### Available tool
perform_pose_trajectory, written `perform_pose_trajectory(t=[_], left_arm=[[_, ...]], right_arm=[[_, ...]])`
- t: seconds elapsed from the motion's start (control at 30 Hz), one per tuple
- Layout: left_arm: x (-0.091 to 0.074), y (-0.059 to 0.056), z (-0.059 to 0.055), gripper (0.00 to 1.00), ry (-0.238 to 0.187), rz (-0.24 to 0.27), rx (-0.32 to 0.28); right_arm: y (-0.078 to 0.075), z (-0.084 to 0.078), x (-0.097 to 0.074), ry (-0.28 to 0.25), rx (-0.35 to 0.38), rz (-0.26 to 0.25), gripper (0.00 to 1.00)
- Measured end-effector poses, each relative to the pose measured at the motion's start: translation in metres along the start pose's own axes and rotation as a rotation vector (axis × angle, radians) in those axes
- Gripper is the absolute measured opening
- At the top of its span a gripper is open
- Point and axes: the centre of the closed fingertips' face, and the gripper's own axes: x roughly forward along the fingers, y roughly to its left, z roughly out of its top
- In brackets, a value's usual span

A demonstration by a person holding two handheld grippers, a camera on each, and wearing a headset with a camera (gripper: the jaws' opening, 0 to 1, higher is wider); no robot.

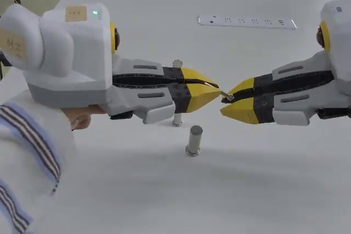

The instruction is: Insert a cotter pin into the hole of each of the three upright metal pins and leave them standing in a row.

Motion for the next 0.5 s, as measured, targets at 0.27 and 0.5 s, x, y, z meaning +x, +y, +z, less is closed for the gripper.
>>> perform_pose_trajectory(t=[0.27, 0.5], left_arm=[[0.0034, -0.0055, -0.0059, 0.0, 0.027, -0.013, 0.001], [0.0034, -0.0074, -0.0048, 0.0, 0.027, -0.016, 0.004]], right_arm=[[0.0036, 0.0023, 0.0006, -0.009, 0.014, 0.009, 0.01], [0.0058, 0.003, 0.0009, -0.007, 0.012, 0.019, 0.0]])
